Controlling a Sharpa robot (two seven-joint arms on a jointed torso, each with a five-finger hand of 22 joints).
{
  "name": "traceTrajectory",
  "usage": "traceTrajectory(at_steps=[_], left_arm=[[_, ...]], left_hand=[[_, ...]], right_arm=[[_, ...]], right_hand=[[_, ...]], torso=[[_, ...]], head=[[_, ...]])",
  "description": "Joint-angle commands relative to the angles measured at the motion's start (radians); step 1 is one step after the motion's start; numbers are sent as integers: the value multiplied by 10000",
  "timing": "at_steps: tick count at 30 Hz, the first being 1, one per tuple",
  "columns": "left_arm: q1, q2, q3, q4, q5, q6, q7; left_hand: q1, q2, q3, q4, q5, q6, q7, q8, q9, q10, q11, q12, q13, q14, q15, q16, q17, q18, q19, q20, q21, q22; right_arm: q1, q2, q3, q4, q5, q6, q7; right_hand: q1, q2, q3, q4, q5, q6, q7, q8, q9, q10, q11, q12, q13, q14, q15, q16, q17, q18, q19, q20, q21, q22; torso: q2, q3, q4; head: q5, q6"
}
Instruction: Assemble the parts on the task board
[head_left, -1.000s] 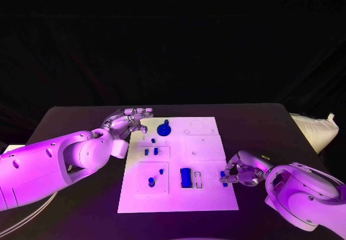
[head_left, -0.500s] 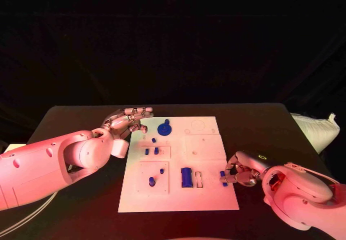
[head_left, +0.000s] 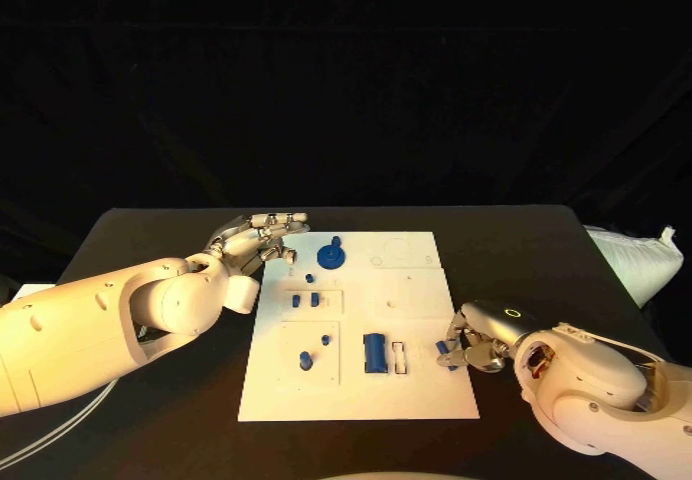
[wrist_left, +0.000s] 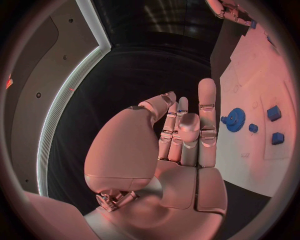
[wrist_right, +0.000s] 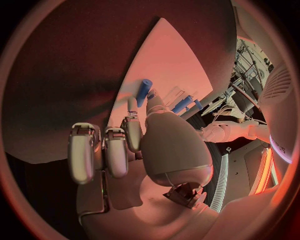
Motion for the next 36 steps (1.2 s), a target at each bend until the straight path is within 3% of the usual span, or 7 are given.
traceTrajectory(at_steps=[1,10,14,18,21,25,36], left_arm=[[0,12,4,17,25,217,8],[-1,4,3,17,20,217,-11],[-1,10,2,22,8,226,-13],[-2,7,2,22,1,223,-13],[-3,-1,2,22,-1,219,-14],[-5,-7,2,27,-10,222,-17],[-9,6,1,29,-38,232,-15]], left_hand=[[-23,107,-42,-28,30,-42,3,-33,0,-47,-13,45,-11,-72,29,-38,-11,175,-81,3,-53,-13],[-25,109,-46,-31,30,-44,4,-32,0,-52,-12,50,-11,-76,29,-39,-19,175,-82,4,-54,-14],[-16,113,-43,-38,33,-44,2,-31,0,-55,-14,53,-11,-76,29,-37,-18,176,-83,4,-55,-15],[-16,113,-43,-38,33,-44,2,-31,0,-55,-14,53,-11,-76,29,-37,-18,176,-83,4,-55,-15],[-16,113,-43,-38,33,-44,2,-31,0,-55,-14,53,-11,-76,29,-37,-18,176,-83,4,-55,-15],[-2,119,-39,-51,36,-44,0,-28,0,-60,-16,59,-11,-81,27,-39,-27,177,-84,3,-56,-16],[2,122,-39,-55,36,-44,1,-28,0,-61,-16,62,-10,-86,27,-44,-41,178,-85,3,-56,-16]], right_arm=[[-200,170,-98,-128,-861,1083,-154],[-340,400,-101,-224,-1618,1553,-171],[-353,446,-101,-239,-1722,1499,-185],[-358,460,-100,-214,-1515,1257,-192],[-359,446,-99,-181,-1117,1055,-194],[-354,395,-83,-86,-303,597,-199],[-29,278,0,330,1605,-1434,-218]], right_hand=[[746,477,153,-75,-176,101,-16,-80,-79,123,-125,71,-1794,917,-16,73,2097,-151,412,-25,51,1105],[2069,616,1349,-1160,-459,287,-6,-220,-112,70,-150,42,-1759,927,-46,103,2158,-165,425,-78,83,1165],[1902,723,1916,-1235,293,185,57,-346,-125,117,-108,134,-1695,938,-5,134,2214,-177,445,-45,118,1216],[1458,549,2745,-1239,583,209,65,-427,-109,161,-104,171,-1655,943,21,147,2239,-180,451,-10,130,1235],[789,80,4219,-1305,559,298,62,-513,-54,196,-124,170,-1615,946,26,155,2256,-182,453,7,136,1252],[172,-151,5344,-1170,426,323,50,-580,-3,224,-97,186,-1573,947,3,154,2258,-184,454,27,137,1260],[-945,-850,5913,-719,474,376,26,-631,92,200,-94,-67,-1678,943,19,138,2238,-170,442,7,104,1226]], torso=[[4,6,-5],[-6,3,-4],[-4,8,-3],[-4,8,4],[-4,7,4],[-3,7,5],[-9,-2,18]], head=[[8,-7],[12,-28],[22,-33],[30,-42],[35,-54],[50,-65],[37,-34]])
